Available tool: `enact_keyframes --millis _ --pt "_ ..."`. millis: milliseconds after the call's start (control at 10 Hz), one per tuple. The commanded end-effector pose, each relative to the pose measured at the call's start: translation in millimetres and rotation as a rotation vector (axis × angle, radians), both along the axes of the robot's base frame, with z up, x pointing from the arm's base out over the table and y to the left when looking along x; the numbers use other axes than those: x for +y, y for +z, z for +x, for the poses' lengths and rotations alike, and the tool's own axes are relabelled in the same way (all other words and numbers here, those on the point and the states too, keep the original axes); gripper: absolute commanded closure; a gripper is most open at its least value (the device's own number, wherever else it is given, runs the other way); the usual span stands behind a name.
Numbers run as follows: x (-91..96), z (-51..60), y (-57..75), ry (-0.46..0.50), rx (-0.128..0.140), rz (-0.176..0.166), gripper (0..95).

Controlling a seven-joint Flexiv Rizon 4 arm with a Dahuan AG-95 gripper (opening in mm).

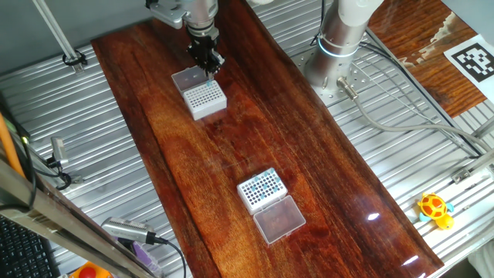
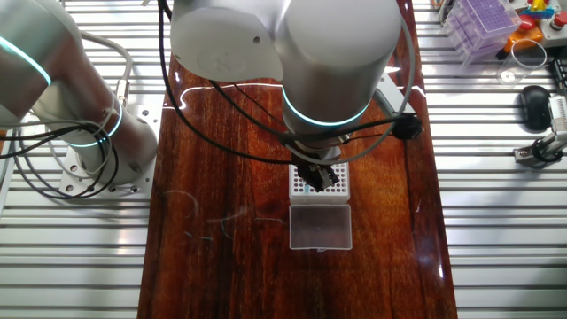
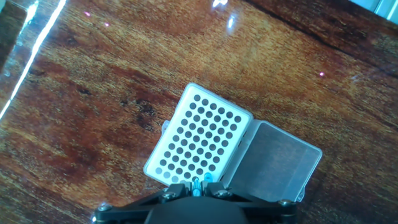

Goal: Transfer all medium pipette tips from one holder to another

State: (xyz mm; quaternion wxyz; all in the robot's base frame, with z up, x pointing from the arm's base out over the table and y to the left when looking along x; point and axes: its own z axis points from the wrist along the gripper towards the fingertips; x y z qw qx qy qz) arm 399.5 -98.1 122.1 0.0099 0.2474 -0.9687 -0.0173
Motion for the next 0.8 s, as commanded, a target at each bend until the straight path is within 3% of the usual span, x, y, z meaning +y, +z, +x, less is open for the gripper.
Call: enact_keyframes --millis 100,800 --pt "0.8 0.1 -1.1 0.000 -0.003 0.001 95.0" --pt "3.7 2.2 -10.5 0.001 -0.006 -0.005 95.0"
